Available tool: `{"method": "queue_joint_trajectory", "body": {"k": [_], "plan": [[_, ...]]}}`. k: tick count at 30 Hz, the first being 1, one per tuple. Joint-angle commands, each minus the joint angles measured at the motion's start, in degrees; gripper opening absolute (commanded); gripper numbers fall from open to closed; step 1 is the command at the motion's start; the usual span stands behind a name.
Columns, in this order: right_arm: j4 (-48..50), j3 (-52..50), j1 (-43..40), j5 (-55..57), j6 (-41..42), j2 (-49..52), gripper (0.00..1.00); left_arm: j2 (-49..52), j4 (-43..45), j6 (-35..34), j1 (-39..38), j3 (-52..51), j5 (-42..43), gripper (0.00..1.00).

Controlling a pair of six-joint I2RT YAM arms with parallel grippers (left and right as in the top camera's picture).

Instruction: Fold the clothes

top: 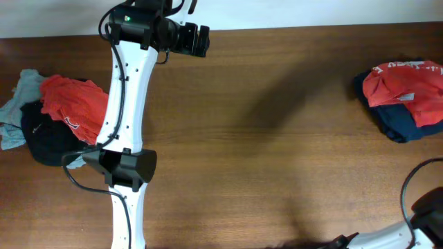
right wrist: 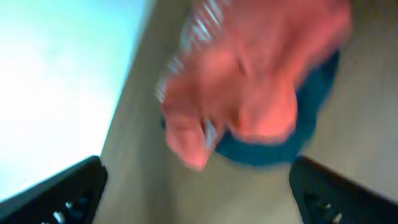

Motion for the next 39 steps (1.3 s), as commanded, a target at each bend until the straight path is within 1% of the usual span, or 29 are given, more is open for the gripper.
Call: {"method": "queue_joint_trajectory", "body": {"k": [1, 2, 5, 7, 10, 12, 15, 20, 24, 27, 30, 31, 32, 33, 34, 36, 38, 39], "plan": [[5.7, 0.5, 2.2, 0.2, -6.6, -1.5, 0.29, 0.5, 0.3, 0.4, 0.0, 0.7, -0.2, 0.99], [8.5, 0.2, 3.2, 1.2, -6.5, -0.5, 0.04, 0.5, 0.5, 0.4, 0.0, 0.7, -0.2, 0.99], [14.2, 0.1, 5.5, 1.7, -6.6, 2.7, 0.04, 0.5, 0.9, 0.4, 0.0, 0.7, -0.2, 0.99], [19.6, 0.1, 7.0, 2.9, -6.6, 6.9, 0.04, 0.5, 1.0, 0.5, 0.0, 0.7, -0.2, 0.99], [23.3, 0.1, 7.6, 7.1, -7.0, 12.5, 0.04, 0.5, 1.0, 0.5, 0.0, 0.7, -0.3, 0.99], [23.6, 0.1, 7.6, 9.1, -7.0, 16.2, 0.04, 0.5, 1.0, 0.5, 0.0, 0.7, -0.4, 0.99], [22.1, 0.1, 7.3, 9.1, -7.0, 22.3, 0.04, 0.5, 1.0, 0.5, 0.0, 0.7, -0.4, 0.99], [15.7, 0.0, 7.0, 9.4, -7.0, 31.9, 0.04, 0.5, 1.4, 0.5, 0.0, 0.7, -0.4, 0.99], [13.9, 0.0, 6.1, 8.5, -7.0, 33.0, 0.04, 0.5, 1.5, 0.5, 0.0, 0.7, -0.4, 0.99], [13.8, 1.7, 4.9, 4.0, -7.0, 30.9, 0.04, 0.5, 1.7, 0.5, 0.0, 0.7, -0.4, 0.99], [12.1, 6.1, 3.8, -1.1, -6.5, 27.5, 0.04, 0.5, 2.3, 0.5, 0.0, 0.7, -0.4, 0.99], [10.4, 9.2, 3.8, -1.9, -6.5, 25.8, 0.04, 0.5, 2.6, 0.5, 0.0, 0.7, -0.4, 0.99], [8.5, 12.0, 3.8, -1.9, -6.5, 24.3, 0.07, 0.5, 2.9, 0.5, 0.0, 0.7, -0.4, 0.99], [6.8, 14.4, 3.9, -1.9, -6.5, 23.3, 0.12, 0.5, 3.2, 0.5, 0.0, 0.7, -0.4, 0.99], [3.4, 18.7, 4.3, -2.3, -6.5, 21.7, 0.20, 0.5, 3.6, 0.5, 0.0, 0.7, -0.4, 0.99], [-0.9, 23.6, 4.7, -3.7, -6.5, 20.0, 0.29, 0.5, 4.1, 0.5, 0.1, 0.7, -0.4, 0.99], [-6.8, 29.8, 5.6, -6.0, -6.5, 17.7, 0.34, 0.2, 4.7, 0.4, 0.1, 1.4, -0.4, 0.99], [-11.1, 34.5, 6.8, -7.5, -6.5, 16.1, 0.40, 0.0, 4.7, 0.4, 0.1, 2.9, -0.4, 0.99]]}}
